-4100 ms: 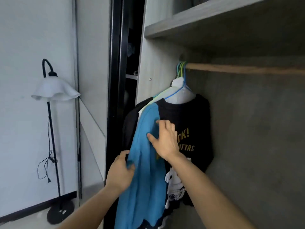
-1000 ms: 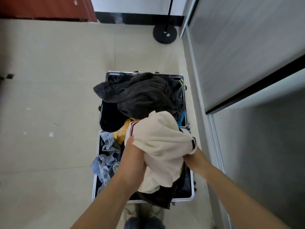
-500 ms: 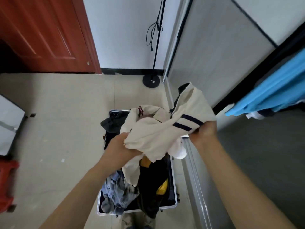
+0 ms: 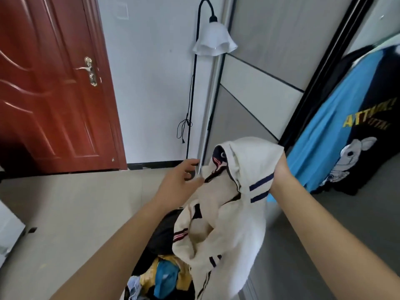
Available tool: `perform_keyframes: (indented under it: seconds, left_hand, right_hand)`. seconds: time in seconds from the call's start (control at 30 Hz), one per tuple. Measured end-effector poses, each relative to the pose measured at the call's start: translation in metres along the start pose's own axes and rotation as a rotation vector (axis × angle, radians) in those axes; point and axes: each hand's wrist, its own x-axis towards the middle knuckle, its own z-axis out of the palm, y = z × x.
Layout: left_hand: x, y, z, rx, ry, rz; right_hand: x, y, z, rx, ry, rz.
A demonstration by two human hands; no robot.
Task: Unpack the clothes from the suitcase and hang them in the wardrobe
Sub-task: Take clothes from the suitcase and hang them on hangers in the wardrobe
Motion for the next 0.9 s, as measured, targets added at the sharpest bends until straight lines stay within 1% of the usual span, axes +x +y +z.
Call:
perform_keyframes:
  seconds: [0.1,0.17,0.23,0.3,0.37,0.43,0.47,0.5,0.53,0.57,0.6,0.63,0.67,0.73,0.77,0.8,0.83,0.87,0.9]
  left_hand:
    - [0.008,0.056,0.016,-0.079,-0.069,0.178]
    - [0.013,0.078,0.035,-0.138,-0.062,0.266]
    - [0.022,0.091,0.048,-0.165,0.025,0.273]
    - [0.031,0.105,0.06,-0.095,0.088,0.25]
    - [0.039,0.124,0.068,-0.048,0.128,0.207]
    - [0.046,0.142,0.074,-0.029,0.19,0.189]
    - [0.049,0.152,0.079,-0.02,0.21,0.185]
    - [0.052,0.158,0.08,-0.019,0.221,0.184]
    - [0.054,0.168,0.085,-0.023,0.213,0.181]
    - [0.055,0.175,0.09,-0.033,0.197,0.184]
    - [0.055,0.183,0.094,-0.054,0.174,0.182]
    - [0.053,0.19,0.097,-0.094,0.147,0.183]
    - [0.051,0.199,0.102,-0.141,0.117,0.174]
    - [0.048,0.213,0.105,-0.202,0.074,0.142]
    - [0.048,0.219,0.103,-0.201,0.066,0.136]
    - [0.048,0.223,0.097,-0.194,0.07,0.136]
    - [0.048,0.226,0.091,-0.181,0.086,0.143]
    - [0.05,0.226,0.083,-0.161,0.112,0.147]
    - [0.051,0.223,0.075,-0.129,0.137,0.149]
  right_hand:
    - [-0.007,-0.021,-0.007,-0.031,-0.085,-0.023]
    - [-0.009,-0.03,-0.016,-0.058,-0.117,-0.028]
    - [-0.003,-0.037,-0.028,-0.098,-0.137,-0.029]
    - [0.006,-0.048,-0.048,-0.24,-0.14,-0.101]
    - [0.015,-0.061,-0.069,-0.386,-0.112,-0.217]
    - [0.016,-0.071,-0.088,-0.455,-0.059,-0.371]
    - [0.013,-0.075,-0.098,-0.479,-0.065,-0.436]
    - [0.006,-0.074,-0.104,-0.512,-0.134,-0.468]
    - [0.002,-0.071,-0.113,-0.554,-0.251,-0.454]
    - [-0.004,-0.065,-0.118,-0.619,-0.386,-0.407]
    - [-0.005,-0.055,-0.12,-0.692,-0.471,-0.361]
    - [-0.002,-0.044,-0.121,-0.761,-0.476,-0.358]
    - [0.004,-0.032,-0.123,-0.819,-0.389,-0.408]
    - [0.019,-0.013,-0.125,-0.951,-0.091,-0.555]
    - [0.026,-0.007,-0.13,-1.021,-0.002,-0.58]
    - [0.033,-0.001,-0.134,-1.11,0.026,-0.556]
    - [0.037,0.001,-0.14,-1.198,0.024,-0.492]
    - [0.039,-0.003,-0.147,-1.244,0.025,-0.425]
    - [0.04,-0.011,-0.151,-1.206,0.041,-0.367]
